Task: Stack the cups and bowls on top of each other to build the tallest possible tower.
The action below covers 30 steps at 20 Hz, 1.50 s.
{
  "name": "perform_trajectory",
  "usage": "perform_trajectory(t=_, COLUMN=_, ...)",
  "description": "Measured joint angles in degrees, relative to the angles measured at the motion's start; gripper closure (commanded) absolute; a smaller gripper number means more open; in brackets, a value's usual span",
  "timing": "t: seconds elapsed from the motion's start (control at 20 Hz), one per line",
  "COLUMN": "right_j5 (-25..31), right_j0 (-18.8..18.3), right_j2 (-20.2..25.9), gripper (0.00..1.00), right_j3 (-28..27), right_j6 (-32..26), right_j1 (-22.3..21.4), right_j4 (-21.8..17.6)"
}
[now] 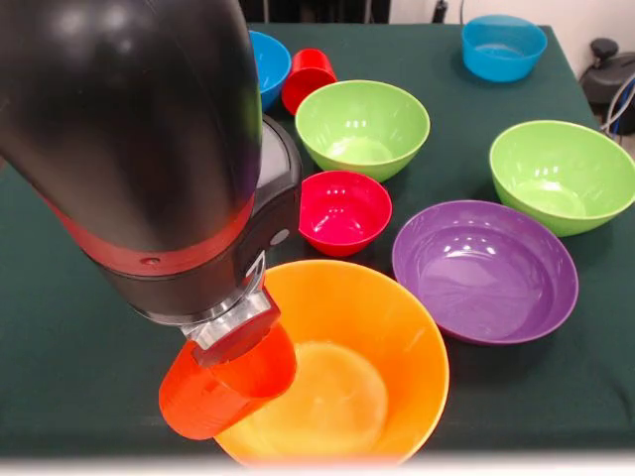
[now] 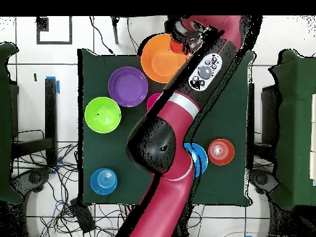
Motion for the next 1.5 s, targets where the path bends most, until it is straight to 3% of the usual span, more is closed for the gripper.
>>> perform_trajectory(t=0.05, right_j5=-0.4, right_j0=0.3, right_j2=1.2, gripper=1.0, right_j3=0.2, right_j6=-0.2, right_j1=0.1, right_j4=-0.8)
perform_trajectory(t=0.1, right_j5=-2.5, right_j0=1.4, right_j2=5.7, gripper=1.0, right_j3=0.8, right_j6=-1.4, right_j1=0.4, right_j4=-4.3)
perform_trajectory(t=0.55, right_j5=-14.3, right_j0=5.5, right_j2=23.1, gripper=1.0, right_j3=1.9, right_j6=-11.2, right_j1=-0.3, right_j4=-21.1)
perform_trajectory(t=1.2, right_j5=-15.2, right_j0=6.6, right_j2=35.8, gripper=1.0, right_j3=2.0, right_j6=-13.3, right_j1=-0.3, right_j4=-31.4)
perform_trajectory(t=1.5, right_j5=-12.0, right_j0=8.2, right_j2=40.8, gripper=1.0, right_j3=2.0, right_j6=-13.3, right_j1=-0.2, right_j4=-34.3)
